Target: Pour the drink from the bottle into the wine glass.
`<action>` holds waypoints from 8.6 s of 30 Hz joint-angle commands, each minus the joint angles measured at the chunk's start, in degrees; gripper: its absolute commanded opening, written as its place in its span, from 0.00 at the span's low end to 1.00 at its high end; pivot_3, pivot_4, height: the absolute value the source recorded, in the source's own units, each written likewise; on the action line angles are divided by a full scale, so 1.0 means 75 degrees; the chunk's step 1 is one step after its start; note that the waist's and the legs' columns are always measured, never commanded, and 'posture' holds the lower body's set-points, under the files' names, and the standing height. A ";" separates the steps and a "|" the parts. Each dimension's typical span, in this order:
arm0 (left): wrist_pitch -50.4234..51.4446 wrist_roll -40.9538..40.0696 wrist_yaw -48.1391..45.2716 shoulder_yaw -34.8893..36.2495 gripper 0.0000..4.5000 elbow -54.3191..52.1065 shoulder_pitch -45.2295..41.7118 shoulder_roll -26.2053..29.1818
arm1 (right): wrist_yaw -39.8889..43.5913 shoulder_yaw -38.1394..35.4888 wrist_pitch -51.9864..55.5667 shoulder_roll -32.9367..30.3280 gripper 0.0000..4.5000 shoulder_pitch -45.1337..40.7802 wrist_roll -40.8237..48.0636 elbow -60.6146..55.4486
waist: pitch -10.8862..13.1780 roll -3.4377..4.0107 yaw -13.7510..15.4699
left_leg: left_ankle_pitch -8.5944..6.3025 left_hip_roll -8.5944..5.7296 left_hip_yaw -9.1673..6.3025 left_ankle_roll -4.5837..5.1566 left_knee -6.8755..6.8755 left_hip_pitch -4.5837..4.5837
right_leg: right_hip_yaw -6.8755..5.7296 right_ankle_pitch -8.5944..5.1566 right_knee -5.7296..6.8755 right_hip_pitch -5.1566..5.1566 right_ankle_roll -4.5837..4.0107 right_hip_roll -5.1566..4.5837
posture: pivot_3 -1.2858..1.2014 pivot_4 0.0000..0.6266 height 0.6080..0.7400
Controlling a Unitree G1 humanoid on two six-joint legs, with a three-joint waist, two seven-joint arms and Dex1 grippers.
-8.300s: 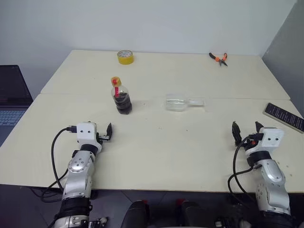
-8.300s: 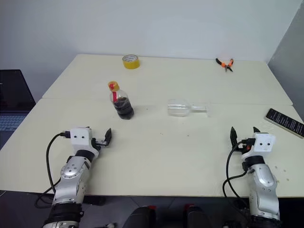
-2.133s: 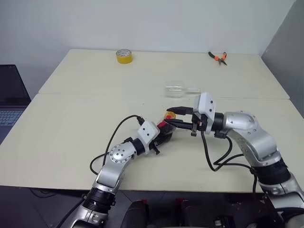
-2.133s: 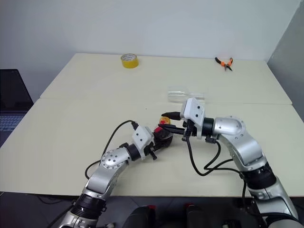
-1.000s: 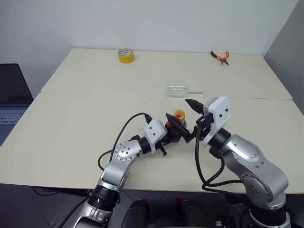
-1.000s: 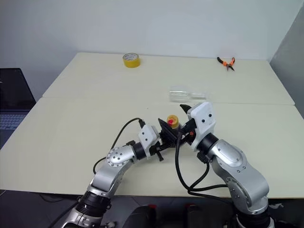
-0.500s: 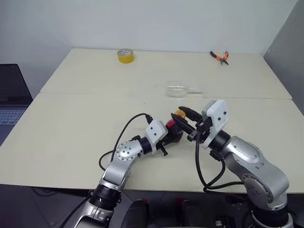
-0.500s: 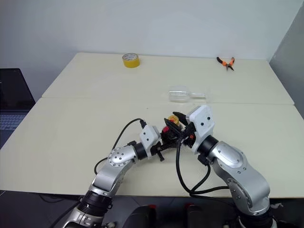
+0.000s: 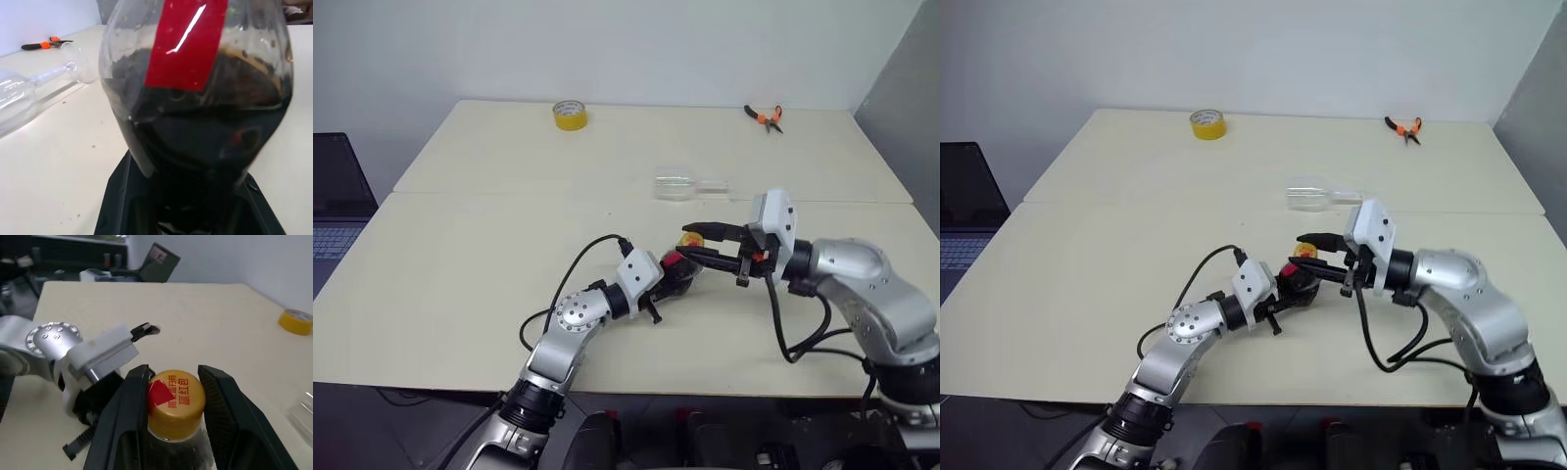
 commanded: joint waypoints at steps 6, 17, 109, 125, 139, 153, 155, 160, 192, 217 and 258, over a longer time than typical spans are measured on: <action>-0.0197 -0.0219 -0.0103 0.0101 0.17 -0.0537 -0.0011 0.0027 | 0.0322 -0.0272 0.0112 -0.0310 0.50 -0.0327 -0.0174 0.0942 | 0.0004 -0.0002 0.0038 | 0.0000 -0.0001 0.0000 0.0000 0.0004 -0.0006 | -0.0001 0.0001 -0.0002 0.0000 -0.0001 -0.0009 | 0.52 0.24 1.00; -0.0344 -0.0181 -0.0157 0.0141 0.17 -0.0167 -0.0161 -0.0081 | -0.2478 -0.1981 0.2230 0.0094 1.00 0.1698 0.1749 -0.3400 | 0.0004 -0.0001 0.0044 | 0.0000 0.0001 -0.0017 -0.0001 0.0005 -0.0027 | -0.0020 0.0001 -0.0012 -0.0004 0.0000 -0.0011 | 0.52 0.24 1.00; -0.0479 -0.0148 -0.0352 0.0092 0.15 0.0174 -0.0328 -0.0134 | -0.5340 -0.1521 0.3405 0.0645 1.00 0.1908 0.1926 -0.3919 | 0.0005 -0.0001 0.0038 | 0.0001 -0.0007 -0.0005 -0.0001 0.0009 -0.0027 | -0.0003 0.0007 -0.0029 -0.0001 0.0012 -0.0006 | 0.52 0.24 1.00; -0.0469 -0.0122 -0.0345 0.0075 0.15 0.0132 -0.0319 -0.0147 | -0.5294 -0.1206 0.3194 0.1044 1.00 0.1866 0.1268 -0.3611 | 0.0005 -0.0001 0.0036 | 0.0001 -0.0004 -0.0007 0.0000 0.0007 -0.0026 | -0.0007 0.0007 -0.0026 -0.0002 0.0012 -0.0003 | 0.52 0.24 1.00; -0.0494 -0.0119 -0.0344 0.0071 0.15 0.0179 -0.0371 -0.0167 | -0.5264 -0.1507 0.3238 0.1439 0.27 0.1849 0.1806 -0.3627 | 0.0005 -0.0001 0.0035 | 0.0001 -0.0003 -0.0008 0.0000 0.0007 -0.0026 | -0.0007 0.0008 -0.0025 -0.0002 0.0012 -0.0003 | 0.52 0.24 1.00; -0.0590 -0.0092 -0.0307 0.0078 0.14 0.0249 -0.0350 -0.0153 | -0.5689 -0.2097 0.3241 0.2145 0.25 0.1924 0.3441 -0.3658 | 0.0004 -0.0001 0.0032 | 0.0001 -0.0003 -0.0007 0.0000 0.0007 -0.0027 | -0.0007 0.0008 -0.0025 -0.0002 0.0012 -0.0003 | 0.52 0.24 1.00; -0.0599 -0.0083 -0.0292 0.0081 0.14 0.0250 -0.0330 -0.0153 | -0.5778 -0.2128 0.3192 0.2116 0.25 0.1937 0.3481 -0.3696 | 0.0004 0.0000 0.0032 | 0.0001 -0.0002 -0.0007 0.0000 0.0007 -0.0026 | -0.0007 0.0008 -0.0025 -0.0002 0.0012 -0.0003 | 0.52 0.24 1.00; -0.0601 -0.0078 -0.0205 0.0156 0.14 0.0197 -0.0263 -0.0140 | -0.5734 -0.2596 0.2924 0.1341 0.25 0.2400 0.2768 -0.3899 | 0.0004 0.0000 0.0046 | 0.0001 -0.0004 -0.0007 0.0000 0.0008 -0.0028 | -0.0007 0.0008 -0.0025 -0.0003 0.0012 -0.0004 | 0.52 0.24 1.00; -0.0207 -0.0600 -0.0453 0.0520 0.14 -0.0330 -0.0196 0.0044 | -0.3836 -0.2450 -0.0239 0.1284 1.00 0.6345 -0.1087 -0.0950 | -0.0008 0.0019 0.0038 | 0.0001 0.0002 0.0009 -0.0001 0.0000 0.0004 | 0.0014 0.0008 -0.0030 0.0021 0.0017 0.0005 | 0.52 0.24 1.00; -0.0320 -0.0668 0.3075 0.3372 0.14 0.1103 -0.0682 -0.0523 | -0.2569 -0.0589 0.1383 0.0251 1.00 0.1903 0.0500 -0.3071 | 0.0005 -0.0008 0.0042 | 0.0001 0.0001 -0.0005 -0.0001 0.0013 0.0002 | 0.0002 0.0012 -0.0030 0.0025 0.0019 0.0008 | 0.52 0.24 1.00; -0.0381 -0.0629 0.3405 0.3253 0.99 -0.0277 0.1404 -0.0284 | -0.2913 0.0103 0.0807 0.0915 1.00 0.2114 -0.1754 -0.2823 | 0.0008 -0.0023 0.0041 | 0.0002 -0.0008 -0.0004 -0.0006 0.0015 -0.0030 | -0.0006 0.0016 -0.0030 -0.0003 0.0016 -0.0022 | 0.52 0.24 1.00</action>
